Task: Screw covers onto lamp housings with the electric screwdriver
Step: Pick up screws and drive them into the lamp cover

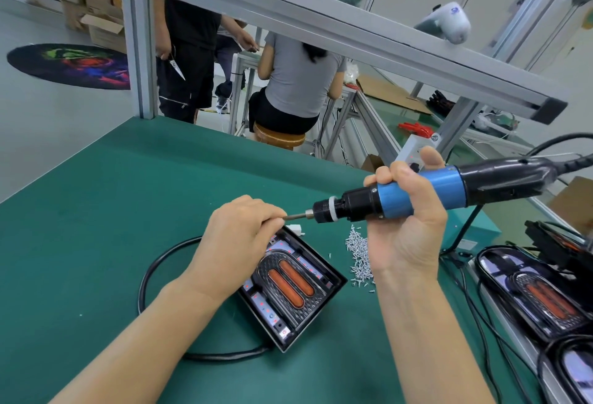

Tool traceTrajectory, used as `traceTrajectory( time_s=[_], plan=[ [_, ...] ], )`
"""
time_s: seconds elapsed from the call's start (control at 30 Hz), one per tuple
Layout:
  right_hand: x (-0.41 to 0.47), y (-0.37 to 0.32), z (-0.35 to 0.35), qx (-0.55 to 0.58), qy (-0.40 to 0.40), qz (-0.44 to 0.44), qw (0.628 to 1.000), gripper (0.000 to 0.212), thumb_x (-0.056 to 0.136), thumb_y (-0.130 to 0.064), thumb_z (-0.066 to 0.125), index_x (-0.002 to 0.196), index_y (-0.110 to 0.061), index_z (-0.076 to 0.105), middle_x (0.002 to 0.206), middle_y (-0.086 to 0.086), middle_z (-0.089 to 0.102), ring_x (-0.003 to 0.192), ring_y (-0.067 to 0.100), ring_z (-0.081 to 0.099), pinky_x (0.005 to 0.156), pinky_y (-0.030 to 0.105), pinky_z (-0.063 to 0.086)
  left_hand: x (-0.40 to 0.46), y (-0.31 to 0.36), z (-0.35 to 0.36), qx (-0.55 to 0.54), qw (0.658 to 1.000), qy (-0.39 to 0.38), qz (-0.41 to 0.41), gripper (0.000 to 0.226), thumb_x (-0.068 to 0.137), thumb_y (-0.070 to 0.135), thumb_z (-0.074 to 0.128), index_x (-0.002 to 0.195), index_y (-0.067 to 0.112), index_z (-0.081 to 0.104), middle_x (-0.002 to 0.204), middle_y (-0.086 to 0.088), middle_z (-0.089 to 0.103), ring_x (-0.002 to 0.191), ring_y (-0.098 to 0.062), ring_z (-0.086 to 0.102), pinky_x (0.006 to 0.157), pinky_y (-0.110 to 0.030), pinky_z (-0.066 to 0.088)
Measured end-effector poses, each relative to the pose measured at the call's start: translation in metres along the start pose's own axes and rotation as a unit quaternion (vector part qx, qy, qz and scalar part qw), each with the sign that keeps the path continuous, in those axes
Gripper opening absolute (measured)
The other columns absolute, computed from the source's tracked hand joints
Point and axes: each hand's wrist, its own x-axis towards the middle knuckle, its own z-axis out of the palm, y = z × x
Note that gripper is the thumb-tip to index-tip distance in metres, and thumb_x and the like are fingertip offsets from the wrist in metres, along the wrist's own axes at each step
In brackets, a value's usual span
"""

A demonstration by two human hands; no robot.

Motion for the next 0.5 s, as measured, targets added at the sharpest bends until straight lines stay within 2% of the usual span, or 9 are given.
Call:
traceTrajectory(
  time_s=[0.07,0.23,0.5],
  plan=[
    [0.000,0.000,-0.001,0.010,0.003,0.005,1.000,0.038,0.080,0.003,0.054,0.109,-0.021,0.052,0.069,-0.004,0.053,0.060,0.012,0.055,0.071,0.028,0.050,-0.002,-0.001,-0.001,-0.055,0.998,0.001,-0.032,0.011,0.087,0.009,0.066,0.090,0.013,0.076,0.075,0.003,0.070,0.078,-0.019,0.059,0.076,-0.032,0.045],
    [0.003,-0.001,-0.004,0.047,0.006,0.030,0.998,0.036,0.079,0.002,0.055,0.108,-0.021,0.053,0.068,-0.005,0.054,0.059,0.011,0.054,0.068,0.026,0.050,-0.005,-0.006,-0.006,-0.215,0.970,-0.012,-0.114,0.015,0.082,0.006,0.071,0.081,0.020,0.077,0.075,0.009,0.072,0.074,-0.005,0.065,0.070,-0.011,0.046],
    [0.002,0.001,-0.005,0.038,0.004,0.038,0.999,0.037,0.077,0.001,0.055,0.107,-0.021,0.054,0.067,-0.004,0.052,0.059,0.011,0.054,0.068,0.027,0.050,-0.005,-0.011,0.001,-0.233,0.965,-0.033,-0.115,0.019,0.082,0.006,0.070,0.081,0.024,0.075,0.078,0.008,0.072,0.074,-0.004,0.065,0.070,-0.008,0.046]
  ],
)
